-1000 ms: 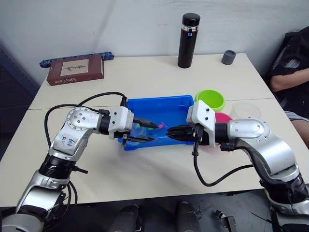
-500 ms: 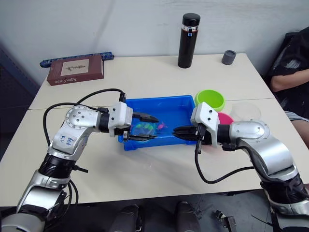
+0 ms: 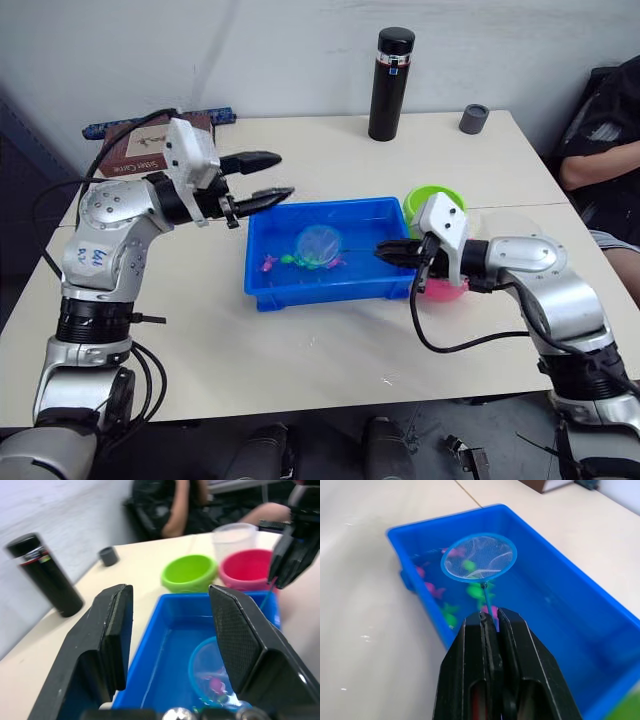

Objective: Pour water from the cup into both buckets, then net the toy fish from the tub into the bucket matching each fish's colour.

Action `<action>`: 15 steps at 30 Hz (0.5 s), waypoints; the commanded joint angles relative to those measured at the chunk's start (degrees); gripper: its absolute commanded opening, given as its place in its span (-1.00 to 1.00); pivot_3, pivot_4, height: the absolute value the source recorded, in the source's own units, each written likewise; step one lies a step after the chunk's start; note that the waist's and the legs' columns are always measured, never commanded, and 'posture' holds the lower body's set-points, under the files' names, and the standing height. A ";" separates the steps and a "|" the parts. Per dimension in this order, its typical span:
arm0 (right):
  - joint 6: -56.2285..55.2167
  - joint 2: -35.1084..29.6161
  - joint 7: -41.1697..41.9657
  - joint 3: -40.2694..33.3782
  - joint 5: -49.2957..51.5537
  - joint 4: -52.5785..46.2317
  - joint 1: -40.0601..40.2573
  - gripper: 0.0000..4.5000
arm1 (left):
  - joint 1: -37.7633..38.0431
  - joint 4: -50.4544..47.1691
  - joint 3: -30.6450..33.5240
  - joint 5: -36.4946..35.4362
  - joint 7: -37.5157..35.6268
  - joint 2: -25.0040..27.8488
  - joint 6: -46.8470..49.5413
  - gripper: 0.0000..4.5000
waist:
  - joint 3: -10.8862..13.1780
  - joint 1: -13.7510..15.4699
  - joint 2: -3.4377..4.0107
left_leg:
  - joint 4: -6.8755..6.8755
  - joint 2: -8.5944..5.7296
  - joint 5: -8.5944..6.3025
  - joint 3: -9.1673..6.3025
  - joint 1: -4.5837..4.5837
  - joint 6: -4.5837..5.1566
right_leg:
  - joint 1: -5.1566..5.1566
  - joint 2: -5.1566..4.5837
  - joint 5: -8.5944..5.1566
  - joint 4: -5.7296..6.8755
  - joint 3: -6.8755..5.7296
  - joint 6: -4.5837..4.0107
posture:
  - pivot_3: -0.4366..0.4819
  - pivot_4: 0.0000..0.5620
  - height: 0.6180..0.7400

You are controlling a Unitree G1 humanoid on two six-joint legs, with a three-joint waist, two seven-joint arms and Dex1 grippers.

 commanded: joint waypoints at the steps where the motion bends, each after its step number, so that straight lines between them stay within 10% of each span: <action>1: -3.86 -0.89 -0.13 -2.30 -2.30 3.89 -1.58 -1.00 | 2.15 -0.43 3.00 -0.13 5.38 -0.81 0.49 0.18 | 0.00 -0.01 0.00 | 0.00 0.00 0.00 0.00 0.00 0.00 | 0.00 0.00 0.00 0.01 0.00 0.00 | -0.05 -0.47 1.00; 15: -15.24 0.65 -1.89 -2.33 -9.44 13.33 -0.19 -1.00 | 21.17 -13.24 2.82 -0.97 19.22 -9.46 7.48 0.18 | 0.00 -0.01 0.00 | -0.01 0.01 0.03 0.03 0.11 -0.05 | 0.06 -0.03 0.00 0.05 0.04 0.00 | -0.05 -0.47 1.00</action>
